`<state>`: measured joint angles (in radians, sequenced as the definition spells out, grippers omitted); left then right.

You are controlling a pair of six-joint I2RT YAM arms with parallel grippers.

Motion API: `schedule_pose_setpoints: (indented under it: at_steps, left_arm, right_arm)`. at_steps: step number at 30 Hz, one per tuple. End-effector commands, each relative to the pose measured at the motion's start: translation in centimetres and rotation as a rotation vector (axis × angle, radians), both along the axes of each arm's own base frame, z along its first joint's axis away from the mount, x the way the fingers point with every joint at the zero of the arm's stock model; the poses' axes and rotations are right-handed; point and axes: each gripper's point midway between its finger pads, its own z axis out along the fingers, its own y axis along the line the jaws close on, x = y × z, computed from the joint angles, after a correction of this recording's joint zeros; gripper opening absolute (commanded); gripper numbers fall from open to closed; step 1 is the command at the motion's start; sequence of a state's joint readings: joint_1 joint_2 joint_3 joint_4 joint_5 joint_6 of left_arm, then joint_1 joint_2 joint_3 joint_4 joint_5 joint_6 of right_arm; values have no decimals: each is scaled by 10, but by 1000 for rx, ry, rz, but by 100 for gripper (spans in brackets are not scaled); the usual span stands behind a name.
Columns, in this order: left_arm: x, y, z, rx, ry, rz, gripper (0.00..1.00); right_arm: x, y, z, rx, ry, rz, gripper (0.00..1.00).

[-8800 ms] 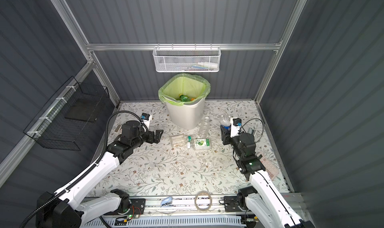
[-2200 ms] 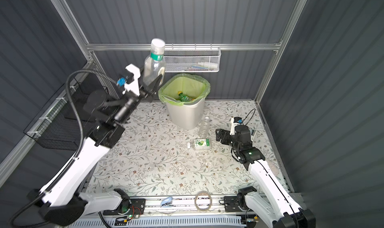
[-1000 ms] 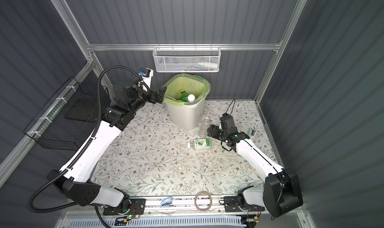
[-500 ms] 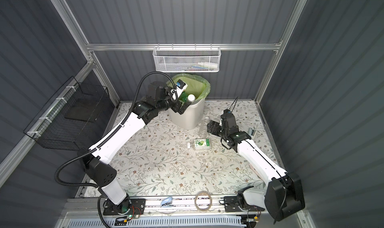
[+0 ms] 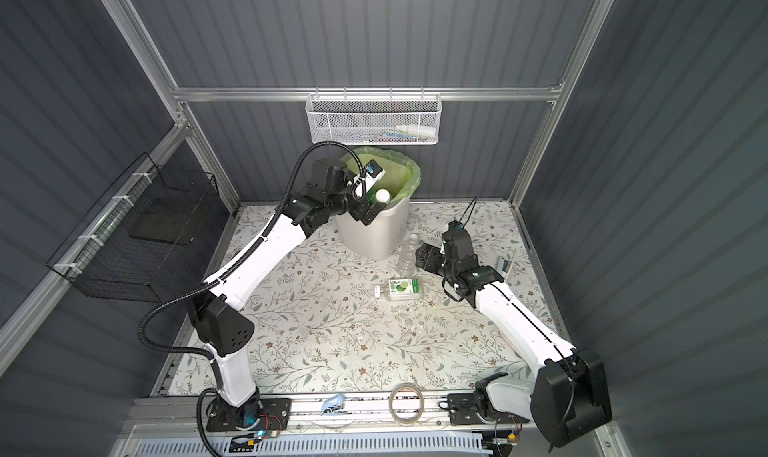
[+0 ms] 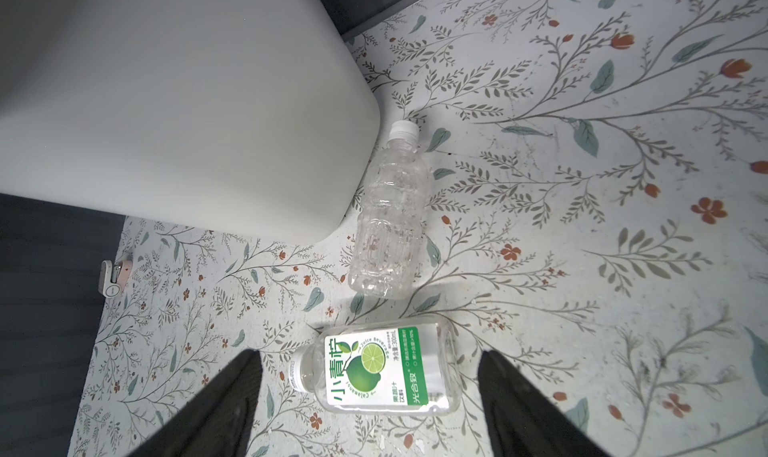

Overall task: Throw the plastic bottles in the bin
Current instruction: 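Lower the clear bottle into the bin with the left gripper while right gripper hovers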

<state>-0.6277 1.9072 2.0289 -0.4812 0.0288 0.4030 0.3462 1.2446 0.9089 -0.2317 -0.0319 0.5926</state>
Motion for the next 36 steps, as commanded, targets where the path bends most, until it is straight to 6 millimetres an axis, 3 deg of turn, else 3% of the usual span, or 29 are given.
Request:
schedule_pose_setpoints:
  at_steps: [1,11,21,32,36]
  left_arm:
    - [15,2,13,-27,-37,59,100]
    - [61,6,16,-60,-64,202,100]
    - [113,43,-1,-113,-19,315,100]
    - [121,63,23,-128,-84,360,100]
    - [107,65,50,-180,-109,334,100]
  right_arm:
    - [1,0,-7,-21,2,2,84]
    - [4,4,-12,-10,10,14,84]
    - [3,4,-14,-8,11,16,84]
    - [5,6,-14,-3,18,18,84]
    - [7,4,-22,-17,49,1,84]
